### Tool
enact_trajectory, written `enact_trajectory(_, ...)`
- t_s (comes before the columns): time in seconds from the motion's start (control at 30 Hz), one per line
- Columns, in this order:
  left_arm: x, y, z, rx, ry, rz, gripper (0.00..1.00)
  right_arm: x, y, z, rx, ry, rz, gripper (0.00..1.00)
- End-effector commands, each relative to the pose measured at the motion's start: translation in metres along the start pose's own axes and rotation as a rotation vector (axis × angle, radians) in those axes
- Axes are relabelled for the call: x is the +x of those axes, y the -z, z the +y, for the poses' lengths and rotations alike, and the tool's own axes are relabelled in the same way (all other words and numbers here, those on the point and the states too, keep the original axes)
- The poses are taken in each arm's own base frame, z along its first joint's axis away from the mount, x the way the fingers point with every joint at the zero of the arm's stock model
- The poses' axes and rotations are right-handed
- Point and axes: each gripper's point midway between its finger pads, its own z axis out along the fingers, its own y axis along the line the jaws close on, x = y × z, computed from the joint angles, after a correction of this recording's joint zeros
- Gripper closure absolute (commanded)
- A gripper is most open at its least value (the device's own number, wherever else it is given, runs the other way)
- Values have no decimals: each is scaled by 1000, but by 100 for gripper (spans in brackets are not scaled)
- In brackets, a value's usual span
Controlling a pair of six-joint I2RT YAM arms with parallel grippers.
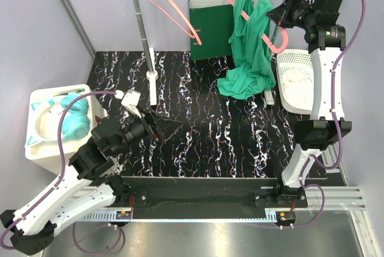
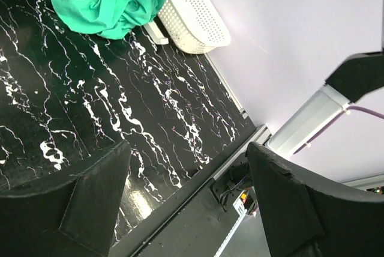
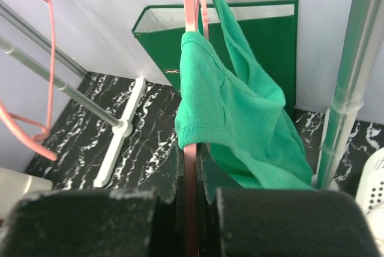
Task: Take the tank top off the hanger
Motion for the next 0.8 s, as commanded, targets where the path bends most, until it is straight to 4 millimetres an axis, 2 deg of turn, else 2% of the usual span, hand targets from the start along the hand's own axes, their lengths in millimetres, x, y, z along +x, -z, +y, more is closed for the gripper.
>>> enact_trajectory(0.0,-20,4,-19,53,-37,-42,17,-63,48,51,-58,42,-203,100)
enact_trajectory(0.27,-26,4,-33,95,-53,-29,17,-66,68,60,-33,10,-225,100)
enact_trajectory(0.43,-32,5,-45,135,-69,-21,17,-35,78,56,7,-57,-168,100)
enact_trajectory(0.47,-34,4,-48,139,-71,-22,17,-21,84,56,19,-69,-146,100)
enact_trajectory(0.53,-36,3,-51,150,-78,-18,17,-7,89,59,24,-92,-132,100)
enact_trajectory(0.57,-39,1,-54,154,-80,-19,17,8,96,61,24,-106,-111,100)
enact_trajectory(0.6,-39,1,-57,163,-85,-14,17,13,100,62,23,-113,-107,100)
enact_trajectory(0.67,-43,-5,-64,180,-91,-3,17,32,108,81,-13,-123,-74,100)
enact_trajectory(0.7,-46,-8,-70,199,-93,0,17,37,113,84,-16,-129,-69,100)
enact_trajectory(0.77,-49,-21,-91,278,-101,41,18,54,126,94,-33,-155,-42,100)
